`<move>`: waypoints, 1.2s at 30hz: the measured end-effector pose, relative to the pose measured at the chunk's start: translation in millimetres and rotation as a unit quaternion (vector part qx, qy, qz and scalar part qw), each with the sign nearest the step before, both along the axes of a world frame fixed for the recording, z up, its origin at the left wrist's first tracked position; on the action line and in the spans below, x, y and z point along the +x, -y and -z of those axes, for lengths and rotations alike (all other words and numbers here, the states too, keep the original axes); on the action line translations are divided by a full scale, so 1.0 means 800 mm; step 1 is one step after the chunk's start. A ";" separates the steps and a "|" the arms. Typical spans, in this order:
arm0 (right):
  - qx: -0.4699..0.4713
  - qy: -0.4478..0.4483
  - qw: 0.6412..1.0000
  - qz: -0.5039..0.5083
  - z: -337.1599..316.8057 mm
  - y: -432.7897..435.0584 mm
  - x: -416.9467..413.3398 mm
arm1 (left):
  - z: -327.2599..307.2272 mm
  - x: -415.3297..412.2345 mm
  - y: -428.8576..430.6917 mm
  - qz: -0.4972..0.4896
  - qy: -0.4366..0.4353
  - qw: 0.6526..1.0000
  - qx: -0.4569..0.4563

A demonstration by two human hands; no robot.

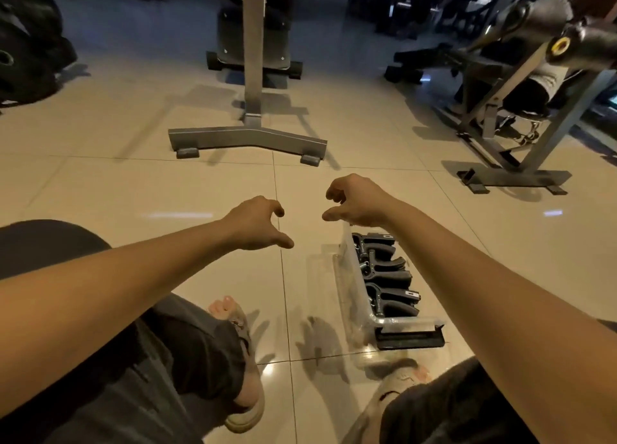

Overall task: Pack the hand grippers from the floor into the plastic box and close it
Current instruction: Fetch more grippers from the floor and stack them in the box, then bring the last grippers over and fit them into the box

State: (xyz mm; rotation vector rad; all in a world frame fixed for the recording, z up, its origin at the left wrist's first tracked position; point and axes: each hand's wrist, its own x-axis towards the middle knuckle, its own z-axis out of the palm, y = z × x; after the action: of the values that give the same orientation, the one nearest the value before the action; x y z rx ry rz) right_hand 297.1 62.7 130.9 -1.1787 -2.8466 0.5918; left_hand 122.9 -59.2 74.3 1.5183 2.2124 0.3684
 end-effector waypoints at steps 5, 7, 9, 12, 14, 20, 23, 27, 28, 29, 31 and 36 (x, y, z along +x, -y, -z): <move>0.018 -0.037 0.998 -0.047 -0.030 0.073 -0.086 | -0.056 -0.067 0.097 -0.053 0.003 0.998 0.034; 0.013 -0.063 0.996 -0.065 -0.035 0.103 -0.115 | -0.078 -0.096 0.137 -0.080 -0.002 0.996 0.049; 0.002 -0.085 0.993 -0.082 -0.037 0.135 -0.146 | -0.096 -0.120 0.179 -0.102 -0.010 0.993 0.059; -0.007 -0.092 0.989 -0.118 -0.039 0.179 -0.205 | -0.116 -0.158 0.238 -0.135 -0.053 0.988 0.057; -0.016 -0.089 0.984 -0.156 -0.043 0.212 -0.255 | -0.123 -0.192 0.280 -0.168 -0.073 0.982 0.049; -0.026 -0.084 0.957 -0.277 -0.061 0.324 -0.421 | -0.122 -0.311 0.423 -0.311 -0.076 0.947 0.028; -0.023 -0.072 0.937 -0.341 -0.068 0.390 -0.517 | -0.121 -0.364 0.508 -0.375 -0.067 0.924 0.032; -0.025 -0.069 0.906 -0.416 -0.073 0.490 -0.636 | -0.116 -0.426 0.618 -0.469 -0.063 0.880 0.040; -0.027 -0.070 0.900 -0.430 -0.071 0.513 -0.662 | -0.115 -0.440 0.641 -0.488 -0.064 0.870 0.040; -0.029 -0.070 0.893 -0.443 -0.069 0.535 -0.684 | -0.113 -0.452 0.663 -0.505 -0.064 0.860 0.038; -0.038 -0.069 0.883 -0.463 -0.059 0.573 -0.724 | -0.107 -0.476 0.703 -0.535 -0.061 0.842 0.033; -0.055 -0.045 0.866 -0.496 -0.031 0.624 -0.820 | -0.094 -0.544 0.768 -0.591 -0.047 0.805 0.019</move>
State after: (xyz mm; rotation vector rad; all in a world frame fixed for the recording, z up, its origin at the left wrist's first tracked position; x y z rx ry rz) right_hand -359.2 -436.5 155.4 0.4372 -3.1653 0.7604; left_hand -312.2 -673.4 149.2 -0.0602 2.9714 0.6817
